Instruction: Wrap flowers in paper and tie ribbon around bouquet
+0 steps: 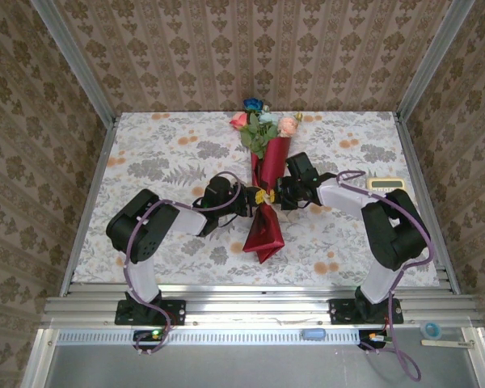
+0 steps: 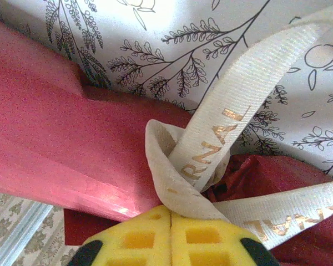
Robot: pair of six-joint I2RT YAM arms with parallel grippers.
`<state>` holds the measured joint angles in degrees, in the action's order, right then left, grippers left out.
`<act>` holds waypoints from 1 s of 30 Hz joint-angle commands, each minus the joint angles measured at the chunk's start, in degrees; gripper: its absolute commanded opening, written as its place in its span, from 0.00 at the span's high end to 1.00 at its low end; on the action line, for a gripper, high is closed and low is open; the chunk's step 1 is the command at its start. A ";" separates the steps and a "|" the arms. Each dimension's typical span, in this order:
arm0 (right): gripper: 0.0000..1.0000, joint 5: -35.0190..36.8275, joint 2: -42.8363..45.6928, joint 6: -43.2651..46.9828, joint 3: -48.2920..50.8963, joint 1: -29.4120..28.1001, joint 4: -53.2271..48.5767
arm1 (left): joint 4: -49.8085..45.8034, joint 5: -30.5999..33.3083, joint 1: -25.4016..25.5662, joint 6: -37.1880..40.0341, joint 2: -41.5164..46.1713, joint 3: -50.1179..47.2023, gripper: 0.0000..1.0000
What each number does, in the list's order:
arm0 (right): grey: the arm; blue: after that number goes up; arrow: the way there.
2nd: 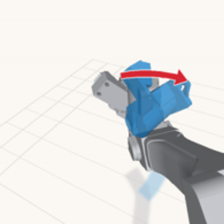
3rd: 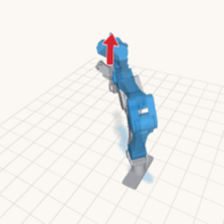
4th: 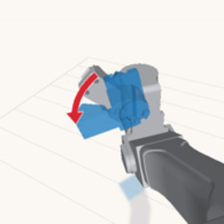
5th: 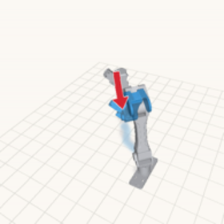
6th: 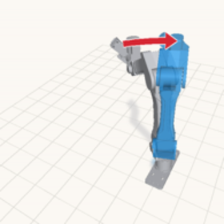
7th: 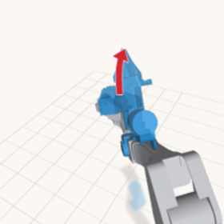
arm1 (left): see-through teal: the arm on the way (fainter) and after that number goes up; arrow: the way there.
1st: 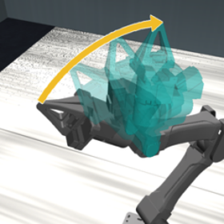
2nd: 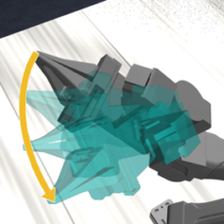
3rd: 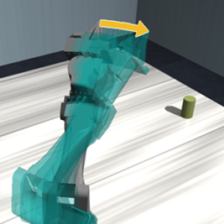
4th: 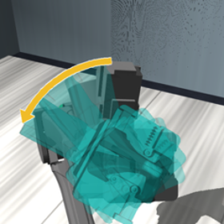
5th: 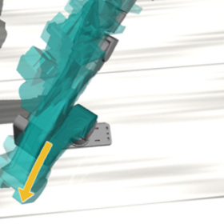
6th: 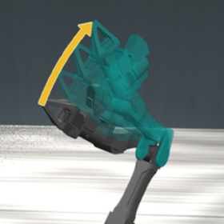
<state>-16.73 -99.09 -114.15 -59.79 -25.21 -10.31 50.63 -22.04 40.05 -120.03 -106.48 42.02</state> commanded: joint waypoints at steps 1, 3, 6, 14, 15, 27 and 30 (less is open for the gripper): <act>0.97 2.58 1.63 0.15 -0.94 0.41 -1.75 | 1.05 -0.50 0.11 -3.27 -0.40 -0.01 1.00; 1.00 3.05 2.12 0.71 -1.18 0.68 -2.12 | 0.98 -0.56 0.04 -3.37 -0.49 0.04 1.00; 1.00 3.93 2.95 2.45 -2.49 1.11 -3.97 | 0.46 -0.89 -0.12 -3.29 -0.40 0.08 1.00; 1.00 4.60 3.90 3.87 -2.97 1.53 -4.71 | -1.88 -1.94 -0.69 -2.67 0.04 0.28 0.86; 1.00 4.69 3.96 3.93 -2.88 1.57 -4.64 | -2.33 -2.17 -0.79 -2.54 0.11 0.49 0.81; 1.00 4.34 3.53 4.38 -2.79 1.61 -3.93 | -15.27 -2.76 -5.12 2.87 8.11 -0.38 0.50; 1.00 4.14 3.15 4.48 -2.95 1.51 -3.85 | -20.72 -4.00 -6.59 4.10 10.07 -0.03 0.46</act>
<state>-13.91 -96.68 -110.56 -61.63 -23.77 -12.40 37.76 -24.45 34.74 -118.63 -99.13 41.98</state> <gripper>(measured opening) 0.061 0.520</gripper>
